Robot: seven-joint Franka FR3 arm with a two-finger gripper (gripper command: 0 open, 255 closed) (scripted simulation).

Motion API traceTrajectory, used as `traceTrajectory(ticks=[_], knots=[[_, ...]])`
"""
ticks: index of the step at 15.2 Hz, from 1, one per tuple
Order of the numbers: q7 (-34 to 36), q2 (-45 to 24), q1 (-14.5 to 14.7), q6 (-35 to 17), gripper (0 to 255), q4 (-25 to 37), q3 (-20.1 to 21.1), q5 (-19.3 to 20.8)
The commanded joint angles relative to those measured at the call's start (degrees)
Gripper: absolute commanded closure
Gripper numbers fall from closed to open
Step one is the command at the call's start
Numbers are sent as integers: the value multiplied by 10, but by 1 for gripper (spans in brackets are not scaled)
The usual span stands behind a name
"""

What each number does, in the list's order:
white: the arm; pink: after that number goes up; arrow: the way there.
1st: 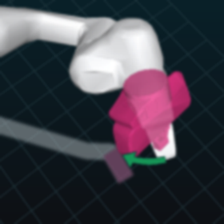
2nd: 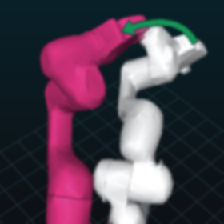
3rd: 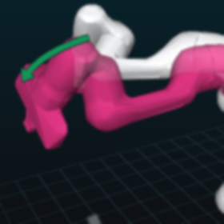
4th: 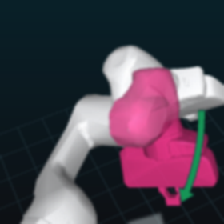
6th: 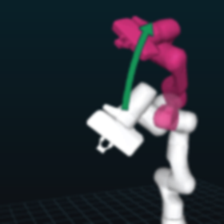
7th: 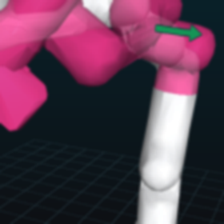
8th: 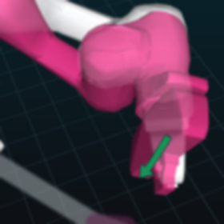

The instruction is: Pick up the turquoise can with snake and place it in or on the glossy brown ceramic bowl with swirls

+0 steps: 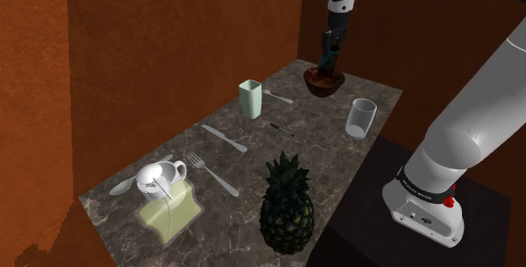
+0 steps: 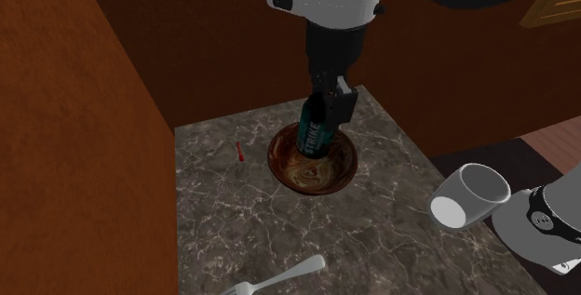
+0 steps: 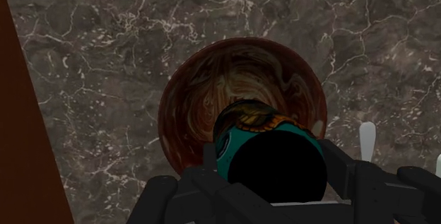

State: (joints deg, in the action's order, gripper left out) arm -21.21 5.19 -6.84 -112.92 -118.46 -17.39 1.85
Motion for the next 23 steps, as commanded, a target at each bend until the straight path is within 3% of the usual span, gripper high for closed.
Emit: traceTrajectory(ticks=[1, 10, 11, 16, 20, 23], knots=[[-1, -6, 0, -15, 255, -10, 0, -2], [-1, -9, 0, -27, 255, -18, -1, -3], [-1, -9, 0, -27, 0, -18, -1, -3], [-2, -9, 0, -27, 0, -17, -1, -3], [2, 7, 1, 45, 0, 39, 2, 1], [2, 7, 1, 45, 0, 39, 2, 1]])
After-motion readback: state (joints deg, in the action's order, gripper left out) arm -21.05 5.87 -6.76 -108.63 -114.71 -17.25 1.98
